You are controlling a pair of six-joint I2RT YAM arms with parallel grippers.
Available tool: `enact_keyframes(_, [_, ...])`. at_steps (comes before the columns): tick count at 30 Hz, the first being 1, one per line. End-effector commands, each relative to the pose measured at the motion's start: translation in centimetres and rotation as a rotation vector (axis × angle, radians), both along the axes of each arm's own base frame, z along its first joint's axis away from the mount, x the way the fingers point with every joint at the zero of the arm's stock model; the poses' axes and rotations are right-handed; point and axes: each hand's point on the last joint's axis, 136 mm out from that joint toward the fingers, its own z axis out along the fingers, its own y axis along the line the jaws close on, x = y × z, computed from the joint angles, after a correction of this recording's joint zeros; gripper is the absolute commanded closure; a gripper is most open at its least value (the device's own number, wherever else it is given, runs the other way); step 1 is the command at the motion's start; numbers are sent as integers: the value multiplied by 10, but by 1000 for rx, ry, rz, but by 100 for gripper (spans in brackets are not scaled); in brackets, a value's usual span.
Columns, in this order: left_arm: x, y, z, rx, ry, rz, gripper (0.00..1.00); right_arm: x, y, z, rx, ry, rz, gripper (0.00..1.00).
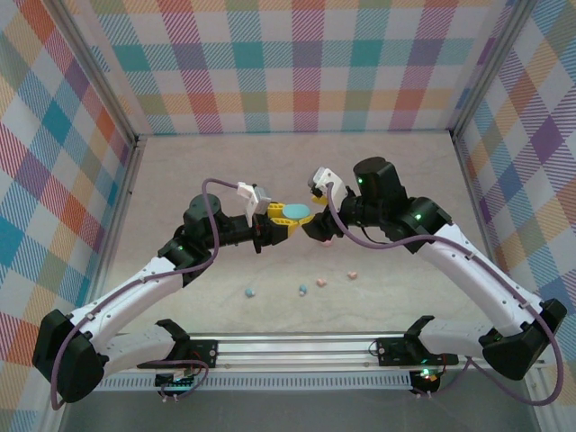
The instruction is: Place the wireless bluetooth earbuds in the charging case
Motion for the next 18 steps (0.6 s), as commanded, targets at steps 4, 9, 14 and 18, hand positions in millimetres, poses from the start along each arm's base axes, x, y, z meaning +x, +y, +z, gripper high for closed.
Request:
enact_keyframes(4, [-13, 0, 8, -26, -27, -55, 76, 16, -7, 21, 9, -59, -87, 32])
enact_keyframes(9, [-14, 0, 6, -22, -24, -53, 76, 21, -9, 22, -7, -63, -112, 32])
enact_keyframes(14, [-16, 1, 5, -23, -21, -59, 76, 26, -9, 18, -25, -51, -131, 32])
enact_keyframes(18, [-18, 1, 5, -25, -18, -64, 77, 30, -9, 19, -27, -53, -148, 32])
